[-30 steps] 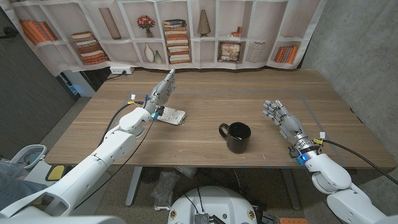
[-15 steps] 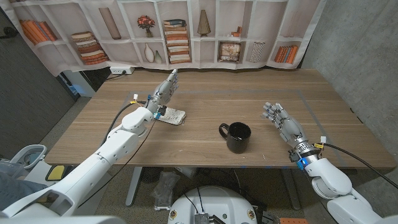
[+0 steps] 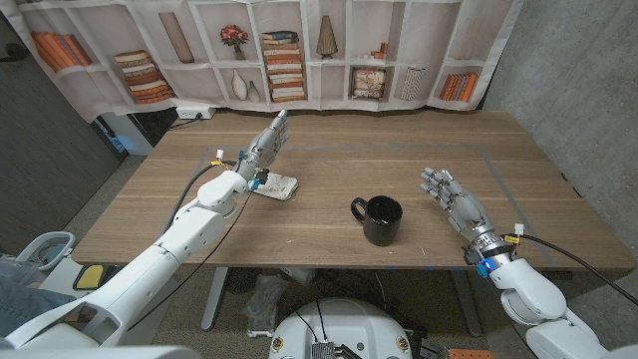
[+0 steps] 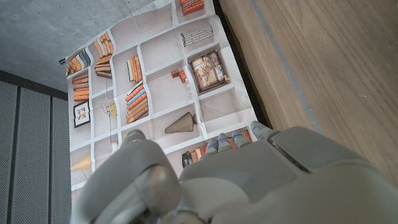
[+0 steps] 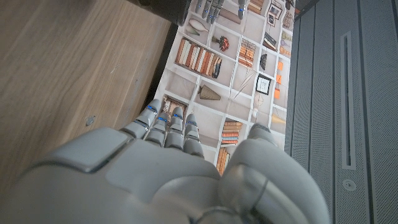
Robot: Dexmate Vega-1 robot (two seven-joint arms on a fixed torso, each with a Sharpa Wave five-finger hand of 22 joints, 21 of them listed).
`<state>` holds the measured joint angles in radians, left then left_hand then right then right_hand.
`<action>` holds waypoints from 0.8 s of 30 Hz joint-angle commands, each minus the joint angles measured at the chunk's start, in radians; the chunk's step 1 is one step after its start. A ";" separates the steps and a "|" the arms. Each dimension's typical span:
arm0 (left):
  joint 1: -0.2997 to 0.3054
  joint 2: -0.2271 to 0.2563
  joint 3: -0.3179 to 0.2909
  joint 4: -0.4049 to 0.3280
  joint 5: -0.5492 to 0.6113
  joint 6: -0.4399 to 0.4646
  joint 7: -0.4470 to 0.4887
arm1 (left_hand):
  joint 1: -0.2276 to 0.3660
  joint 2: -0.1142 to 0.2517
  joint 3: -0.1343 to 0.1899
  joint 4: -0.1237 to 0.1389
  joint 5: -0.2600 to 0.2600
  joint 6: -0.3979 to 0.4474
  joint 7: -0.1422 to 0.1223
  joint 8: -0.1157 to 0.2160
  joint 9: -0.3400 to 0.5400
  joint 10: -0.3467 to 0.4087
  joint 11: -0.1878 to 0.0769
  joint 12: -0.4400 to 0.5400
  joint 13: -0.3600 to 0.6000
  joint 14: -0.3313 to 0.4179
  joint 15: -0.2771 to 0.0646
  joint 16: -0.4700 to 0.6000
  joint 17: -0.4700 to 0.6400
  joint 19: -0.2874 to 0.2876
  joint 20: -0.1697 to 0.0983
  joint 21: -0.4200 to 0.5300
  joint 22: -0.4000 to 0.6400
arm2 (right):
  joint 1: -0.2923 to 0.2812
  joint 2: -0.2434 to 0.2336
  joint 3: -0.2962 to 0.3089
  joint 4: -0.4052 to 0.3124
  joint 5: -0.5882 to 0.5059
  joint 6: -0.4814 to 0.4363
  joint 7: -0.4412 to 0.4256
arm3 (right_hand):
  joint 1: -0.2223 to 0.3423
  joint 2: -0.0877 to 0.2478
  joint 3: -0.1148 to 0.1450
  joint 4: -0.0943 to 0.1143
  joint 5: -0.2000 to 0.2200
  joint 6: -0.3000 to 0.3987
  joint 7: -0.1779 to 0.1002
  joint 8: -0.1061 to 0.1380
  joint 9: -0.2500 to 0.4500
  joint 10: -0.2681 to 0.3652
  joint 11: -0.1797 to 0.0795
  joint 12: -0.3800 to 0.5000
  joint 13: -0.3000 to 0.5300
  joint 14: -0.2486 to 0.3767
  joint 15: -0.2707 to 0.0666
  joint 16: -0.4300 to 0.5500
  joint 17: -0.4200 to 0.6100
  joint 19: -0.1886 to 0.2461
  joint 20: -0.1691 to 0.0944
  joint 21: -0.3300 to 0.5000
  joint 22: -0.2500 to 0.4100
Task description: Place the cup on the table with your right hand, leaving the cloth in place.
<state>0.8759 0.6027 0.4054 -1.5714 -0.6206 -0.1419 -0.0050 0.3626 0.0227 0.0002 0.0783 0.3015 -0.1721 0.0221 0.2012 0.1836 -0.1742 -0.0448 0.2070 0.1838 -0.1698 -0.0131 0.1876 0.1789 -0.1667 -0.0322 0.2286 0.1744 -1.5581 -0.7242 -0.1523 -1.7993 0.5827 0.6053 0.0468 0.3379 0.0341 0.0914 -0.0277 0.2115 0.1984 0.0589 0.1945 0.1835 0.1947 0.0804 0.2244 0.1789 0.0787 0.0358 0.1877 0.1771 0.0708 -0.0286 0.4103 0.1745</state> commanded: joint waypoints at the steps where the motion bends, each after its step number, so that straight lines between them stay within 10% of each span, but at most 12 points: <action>1: -0.015 -0.008 0.014 0.003 0.010 0.011 -0.004 | 0.013 0.002 -0.004 -0.003 0.001 -0.018 0.004 -0.003 0.002 -0.025 0.010 -0.003 0.002 -0.080 0.007 0.001 0.004 -0.123 -0.057 -0.003 0.006 | -0.021 0.003 -0.002 0.012 -0.004 0.024 0.009 | 0.014 -0.006 0.003 -0.008 -0.002 0.005 -0.006 0.001 0.003 0.008 -0.002 -0.002 0.005 0.006 0.003 0.001 0.002 0.004 0.001 -0.005 0.002; 24: -0.022 0.006 0.017 -0.017 0.018 0.033 -0.003 | 0.016 0.005 -0.008 -0.004 -0.002 -0.018 0.005 -0.004 0.002 -0.025 0.009 -0.003 0.002 -0.081 0.009 0.000 0.004 -0.122 -0.057 -0.008 0.006 | -0.040 0.013 -0.012 0.009 -0.067 0.054 -0.013 | 0.034 -0.017 0.003 -0.026 0.001 0.003 -0.015 0.000 0.003 0.005 -0.005 -0.006 0.005 0.003 0.004 -0.001 0.002 0.005 0.002 -0.018 0.001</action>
<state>0.8586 0.6047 0.4201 -1.5861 -0.6042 -0.1130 -0.0017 0.3665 0.0266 -0.0040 0.0742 0.3015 -0.1716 0.0216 0.2013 0.1836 -0.1689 -0.0394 0.2070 0.1837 -0.1732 -0.0097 0.1877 0.1789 -0.1667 -0.0322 0.2213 0.1751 -1.5910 -0.7154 -0.1570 -1.7816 0.5468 0.6489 0.0464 0.3548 0.0176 0.0926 -0.0454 0.2115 0.2000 0.0498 0.1945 0.1835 0.2001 0.0750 0.2244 0.1789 0.0786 0.0358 0.1877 0.1771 0.0706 -0.0286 0.3948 0.1745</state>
